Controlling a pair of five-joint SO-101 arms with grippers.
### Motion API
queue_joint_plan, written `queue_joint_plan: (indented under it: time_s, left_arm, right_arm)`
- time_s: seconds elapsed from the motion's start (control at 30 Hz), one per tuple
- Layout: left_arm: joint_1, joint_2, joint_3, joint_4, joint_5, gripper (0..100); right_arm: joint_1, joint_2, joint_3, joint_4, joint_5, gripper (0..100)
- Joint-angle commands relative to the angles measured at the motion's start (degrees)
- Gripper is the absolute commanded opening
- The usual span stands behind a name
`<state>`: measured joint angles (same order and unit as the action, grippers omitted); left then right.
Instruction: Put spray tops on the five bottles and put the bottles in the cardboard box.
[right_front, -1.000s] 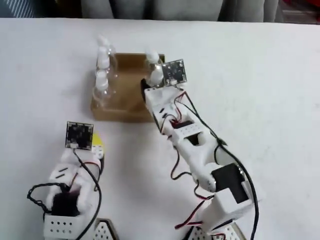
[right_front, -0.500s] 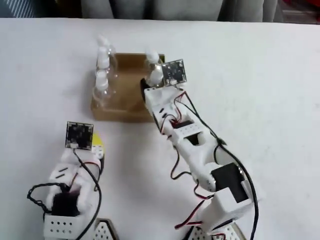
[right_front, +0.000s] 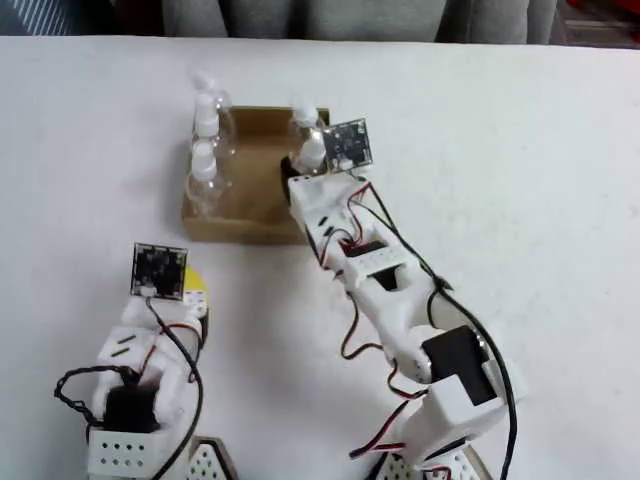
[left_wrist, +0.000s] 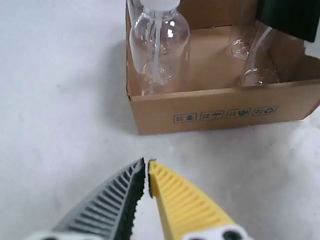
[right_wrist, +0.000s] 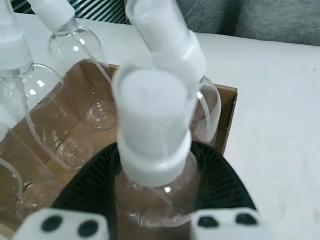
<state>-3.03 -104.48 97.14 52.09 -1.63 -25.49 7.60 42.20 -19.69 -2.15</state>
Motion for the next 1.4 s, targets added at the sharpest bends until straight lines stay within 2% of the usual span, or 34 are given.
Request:
queue_joint_plan:
  time_s: [0.0,0.27,0.5,0.8,1.03,1.37]
  left_arm:
    - [-0.6,-0.3,-0.1,-1.8,-0.5,2]
    - [-0.6,-0.3,-0.1,-1.8,-0.5,2]
    - [-0.6,-0.3,-0.1,-1.8,-0.5,2]
    - [-0.6,-0.3,-0.1,-1.8,-0.6,2]
    - [-0.6,-0.3,-0.1,-1.8,-0.6,2]
    - [-0.6,-0.3,-0.1,-1.8,-0.6,2]
  right_arm:
    - [-1.7,-0.2,-1.1,0.0,3.8,1.9]
    - [-2.1,-0.1,-1.1,0.0,4.3,2.1]
    - [-2.1,0.0,-0.9,0.1,4.6,15.5]
    - [-1.2,-0.5,-0.9,0.1,4.5,17.0]
    - [-1.5,-0.5,-1.2,4.0,4.5,32.0]
    - [-1.6,-0.7,-1.2,3.9,4.2,32.5]
